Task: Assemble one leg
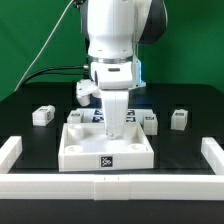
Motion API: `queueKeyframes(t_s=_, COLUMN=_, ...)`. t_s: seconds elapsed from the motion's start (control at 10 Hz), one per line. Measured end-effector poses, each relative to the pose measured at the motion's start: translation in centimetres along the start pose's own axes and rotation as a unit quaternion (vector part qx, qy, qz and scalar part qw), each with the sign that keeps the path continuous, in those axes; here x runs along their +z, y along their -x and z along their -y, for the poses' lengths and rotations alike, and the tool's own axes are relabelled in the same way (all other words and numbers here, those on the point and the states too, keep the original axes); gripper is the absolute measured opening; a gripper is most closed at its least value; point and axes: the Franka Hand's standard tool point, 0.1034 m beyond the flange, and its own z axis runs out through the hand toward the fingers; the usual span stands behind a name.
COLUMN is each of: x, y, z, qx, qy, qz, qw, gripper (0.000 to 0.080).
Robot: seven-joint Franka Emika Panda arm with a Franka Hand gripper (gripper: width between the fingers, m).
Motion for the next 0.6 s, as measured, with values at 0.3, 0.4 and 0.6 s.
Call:
queueKeyframes(t_s=0.3, x=0.0, y=0.0, z=0.0, qx=0.0, qy=0.0, qz=0.0, qw=1.0, gripper=0.0223)
queueKeyframes(t_s=0.4, x=-0.1, y=0.05, z=-0.15, qx=0.001, qy=0.003, qz=0.0, qw=1.0, gripper=0.0063)
queueKeyframes(t_s=0.6, x=-0.15, y=0.06, z=-0.25, qx=0.001, qy=0.006, qz=0.0, qw=1.0, gripper=0.0061)
